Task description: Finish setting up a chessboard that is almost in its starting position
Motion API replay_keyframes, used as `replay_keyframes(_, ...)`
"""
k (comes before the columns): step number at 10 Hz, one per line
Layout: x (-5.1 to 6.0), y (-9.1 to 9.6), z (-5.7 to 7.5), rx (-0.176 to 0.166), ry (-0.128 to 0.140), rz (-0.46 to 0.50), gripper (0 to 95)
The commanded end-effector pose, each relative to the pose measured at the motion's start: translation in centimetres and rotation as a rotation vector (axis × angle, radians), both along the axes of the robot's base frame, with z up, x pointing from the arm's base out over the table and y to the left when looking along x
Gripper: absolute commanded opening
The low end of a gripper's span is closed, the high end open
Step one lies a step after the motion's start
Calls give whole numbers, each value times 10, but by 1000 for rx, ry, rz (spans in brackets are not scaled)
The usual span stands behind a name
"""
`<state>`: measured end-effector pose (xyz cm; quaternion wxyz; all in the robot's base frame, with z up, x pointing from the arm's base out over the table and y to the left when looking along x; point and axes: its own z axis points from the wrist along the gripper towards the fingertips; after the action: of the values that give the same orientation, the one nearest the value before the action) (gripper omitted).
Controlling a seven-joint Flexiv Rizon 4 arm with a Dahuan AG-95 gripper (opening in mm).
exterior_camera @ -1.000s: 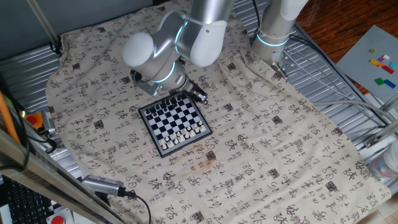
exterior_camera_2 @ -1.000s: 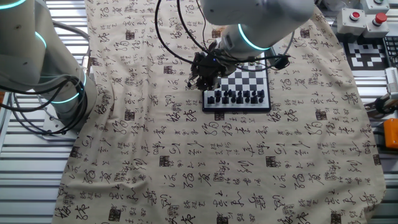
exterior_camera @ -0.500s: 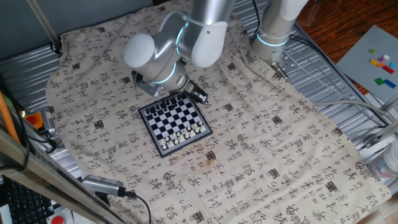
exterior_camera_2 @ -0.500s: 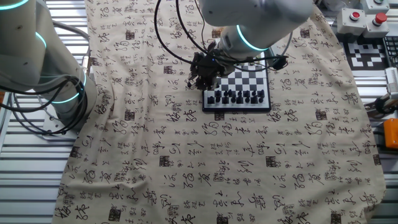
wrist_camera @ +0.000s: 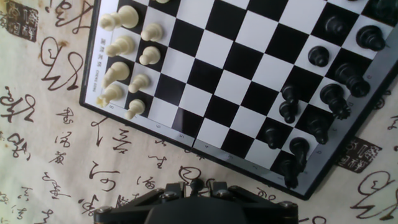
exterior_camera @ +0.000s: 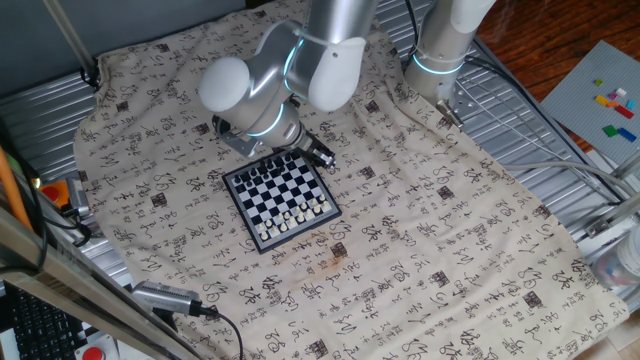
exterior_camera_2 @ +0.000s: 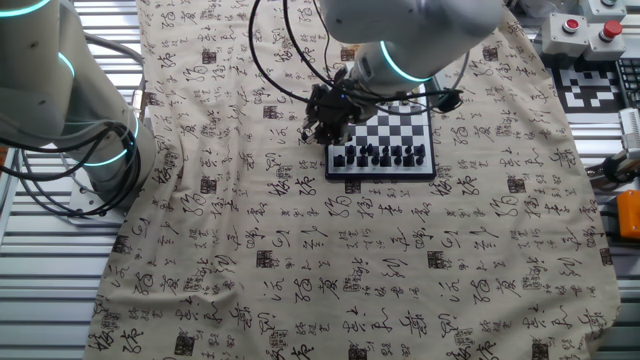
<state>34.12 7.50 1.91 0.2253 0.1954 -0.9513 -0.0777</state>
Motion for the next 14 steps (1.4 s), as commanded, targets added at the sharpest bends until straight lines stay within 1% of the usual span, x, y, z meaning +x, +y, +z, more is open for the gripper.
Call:
replay_keyframes(1, 0, 1, 0, 2, 1, 4, 190)
replay_keyframes(5, 0, 3, -2, 2, 1, 24, 190)
replay_keyframes(8, 0, 3, -2, -3, 23, 2, 190)
replay_keyframes(9, 0, 4, -3, 0, 29, -12, 190)
replay_keyframes(10, 0, 5, -3, 11, 37, -34, 190)
replay_keyframes(12, -1, 6, -4, 18, 39, -44, 190)
replay_keyframes(14, -1, 6, -4, 16, 36, -36, 190)
